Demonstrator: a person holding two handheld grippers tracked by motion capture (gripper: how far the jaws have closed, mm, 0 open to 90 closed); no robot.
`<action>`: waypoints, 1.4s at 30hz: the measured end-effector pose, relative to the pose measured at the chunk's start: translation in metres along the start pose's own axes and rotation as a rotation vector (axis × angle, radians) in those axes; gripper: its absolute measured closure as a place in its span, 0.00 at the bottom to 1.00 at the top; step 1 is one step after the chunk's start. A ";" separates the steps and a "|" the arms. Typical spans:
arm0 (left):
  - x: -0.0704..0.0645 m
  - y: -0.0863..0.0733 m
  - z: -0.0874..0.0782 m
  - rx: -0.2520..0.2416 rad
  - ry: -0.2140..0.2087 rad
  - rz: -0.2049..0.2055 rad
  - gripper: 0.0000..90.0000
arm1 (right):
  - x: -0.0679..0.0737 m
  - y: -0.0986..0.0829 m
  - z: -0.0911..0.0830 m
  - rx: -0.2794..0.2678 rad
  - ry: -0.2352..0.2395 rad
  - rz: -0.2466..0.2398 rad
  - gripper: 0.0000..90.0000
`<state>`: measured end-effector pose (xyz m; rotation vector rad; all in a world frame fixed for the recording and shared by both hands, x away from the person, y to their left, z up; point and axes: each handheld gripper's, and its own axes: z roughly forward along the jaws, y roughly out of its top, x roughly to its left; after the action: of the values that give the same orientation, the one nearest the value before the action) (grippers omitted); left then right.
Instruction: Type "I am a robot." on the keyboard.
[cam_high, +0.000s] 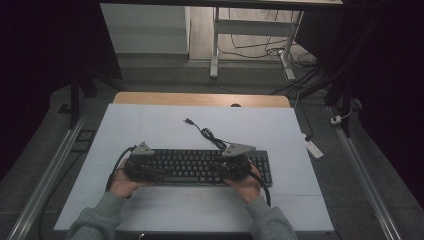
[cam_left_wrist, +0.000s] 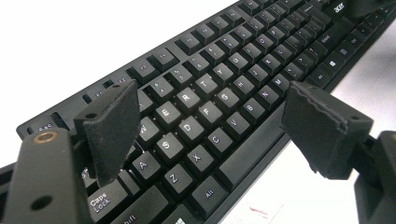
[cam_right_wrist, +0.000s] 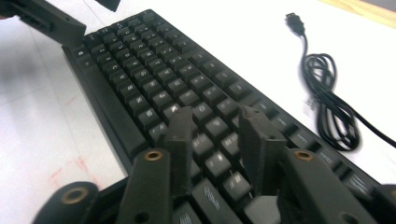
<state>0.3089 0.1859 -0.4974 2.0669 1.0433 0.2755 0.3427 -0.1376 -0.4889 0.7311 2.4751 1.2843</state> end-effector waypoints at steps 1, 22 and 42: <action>0.000 0.000 0.000 -0.001 0.001 0.000 0.22 | -0.001 -0.002 -0.004 -0.002 -0.004 -0.005 0.68; 0.003 -0.001 -0.001 -0.018 0.013 0.009 0.28 | -0.011 -0.032 -0.042 -0.022 -0.063 0.018 0.57; 0.004 0.006 0.013 -0.021 0.026 0.034 0.55 | -0.011 -0.035 -0.038 0.001 -0.056 0.009 0.57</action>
<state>0.3214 0.1799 -0.5021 2.0691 1.0173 0.3298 0.3237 -0.1870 -0.4956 0.7691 2.4314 1.2486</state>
